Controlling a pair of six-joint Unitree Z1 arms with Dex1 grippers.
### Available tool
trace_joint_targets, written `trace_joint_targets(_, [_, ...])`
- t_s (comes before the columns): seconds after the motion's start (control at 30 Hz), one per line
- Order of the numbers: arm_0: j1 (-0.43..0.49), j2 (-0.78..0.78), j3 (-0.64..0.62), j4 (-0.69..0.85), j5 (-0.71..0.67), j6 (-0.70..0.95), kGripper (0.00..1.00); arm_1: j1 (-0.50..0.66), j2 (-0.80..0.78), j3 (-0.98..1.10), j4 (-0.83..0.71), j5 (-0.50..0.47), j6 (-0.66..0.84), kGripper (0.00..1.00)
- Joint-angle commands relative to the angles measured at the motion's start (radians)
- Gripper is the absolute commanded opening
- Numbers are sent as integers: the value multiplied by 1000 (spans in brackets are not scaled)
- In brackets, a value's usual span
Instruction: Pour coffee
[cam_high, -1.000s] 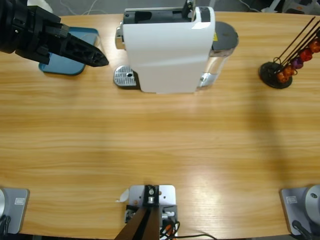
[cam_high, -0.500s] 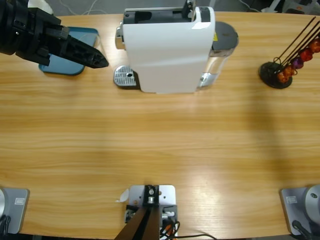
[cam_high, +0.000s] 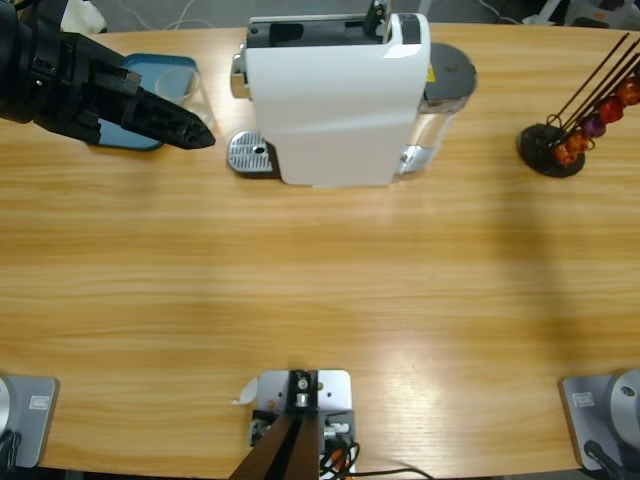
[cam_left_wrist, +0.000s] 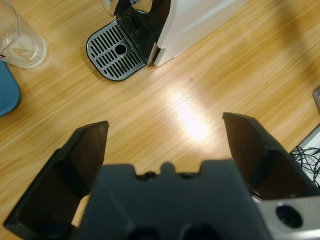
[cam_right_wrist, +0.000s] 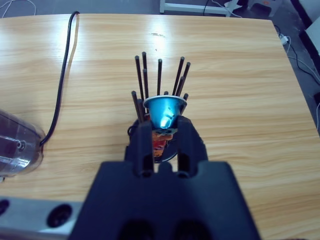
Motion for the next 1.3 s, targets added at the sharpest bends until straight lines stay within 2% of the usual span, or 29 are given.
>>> trace_joint_targets(0.03, [11,-22,35,4,-19,11,987,-7,-10,18,-8,11,-8,0])
trace_joint_targets(0.6, [12,-29,57,4,-23,11,987,-2,-33,-99,24,-24,-11,0])
trace_joint_targets(0.87, [11,-32,66,4,-29,11,987,1,-100,-97,83,-43,-8,16])
trace_joint_targets(0.9, [11,-33,66,4,-29,11,987,1,-112,-90,109,-52,8,259])
trace_joint_targets(0.93, [11,-33,66,4,-30,11,987,1,-126,-80,144,-58,40,548])
trace_joint_targets(0.97, [11,-32,66,4,-31,11,987,1,-137,-66,175,-59,70,664])
trace_joint_targets(1.03, [9,-26,66,2,-43,11,987,-3,-134,-27,230,-61,133,711])
trace_joint_targets(1.13, [1,-22,66,-13,-59,11,987,-58,-60,-62,391,-61,198,955])
trace_joint_targets(1.17, [-1,-22,66,-17,-65,11,987,-71,-39,-76,419,-59,209,1000])
trace_joint_targets(1.3, [-1,-29,73,-19,-70,13,987,-112,15,-80,426,-46,252,1000])
